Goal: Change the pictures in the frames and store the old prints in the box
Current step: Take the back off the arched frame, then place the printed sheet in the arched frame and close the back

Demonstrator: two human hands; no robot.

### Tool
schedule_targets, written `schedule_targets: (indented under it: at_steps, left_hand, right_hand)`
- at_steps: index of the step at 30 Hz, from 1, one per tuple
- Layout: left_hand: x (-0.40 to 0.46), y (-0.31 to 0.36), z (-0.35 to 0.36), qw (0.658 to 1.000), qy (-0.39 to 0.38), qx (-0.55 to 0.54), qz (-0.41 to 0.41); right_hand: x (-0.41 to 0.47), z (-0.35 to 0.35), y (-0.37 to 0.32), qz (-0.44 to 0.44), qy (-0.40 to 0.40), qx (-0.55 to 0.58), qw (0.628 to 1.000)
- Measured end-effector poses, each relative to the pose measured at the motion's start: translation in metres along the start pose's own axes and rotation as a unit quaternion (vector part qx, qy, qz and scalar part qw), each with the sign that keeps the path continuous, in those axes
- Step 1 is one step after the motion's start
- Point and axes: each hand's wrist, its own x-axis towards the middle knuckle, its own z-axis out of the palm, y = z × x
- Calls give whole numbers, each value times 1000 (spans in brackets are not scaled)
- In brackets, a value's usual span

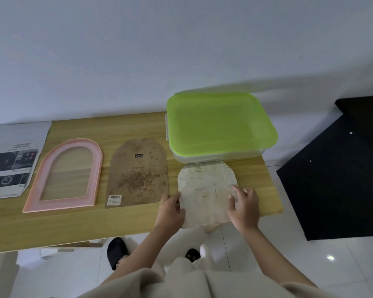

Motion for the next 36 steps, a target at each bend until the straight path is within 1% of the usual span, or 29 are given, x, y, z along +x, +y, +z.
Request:
schedule_targets:
  at_steps: [4, 7, 10, 12, 15, 20, 24, 28, 31, 33, 36]
  left_hand:
    - [-2, -3, 1, 1000, -4, 10, 24]
    - [-4, -7, 0, 999, -19, 4, 44]
    - [-6, -12, -6, 998, -34, -27, 53]
    - [-6, -20, -14, 996, -36, -50, 63]
    - [-2, -34, -38, 995, -14, -65, 78]
    - [10, -74, -113, 993, 43, -66, 91]
    - [20, -116, -189, 989, 102, -74, 78]
    - [26, -162, -254, 984, 151, -89, 33]
    - [27, -197, -296, 980, 178, -91, 15]
    - [26, -223, -324, 979, 191, -72, 3]
    - [25, -262, -367, 975, 209, -64, -30]
  right_hand:
    - [-5, 6, 0, -9, 38, -16, 999]
    - [-4, 6, -4, -3, 39, -25, 999]
    - [0, 5, -11, 6, 42, -40, 998]
    - [1, 7, -23, 9, 54, -41, 998]
    - [1, 16, -52, -10, 76, -34, 996]
    - [-4, 53, -131, -13, 59, 5, 998]
    - [-8, 89, -211, -60, 41, 40, 997]
    - [-13, 124, -288, -99, 3, 65, 993]
    - [-18, 149, -343, -135, -11, 68, 988]
    - [-22, 167, -379, -139, -33, 69, 987]
    - [-30, 195, -431, -147, -75, 113, 980]
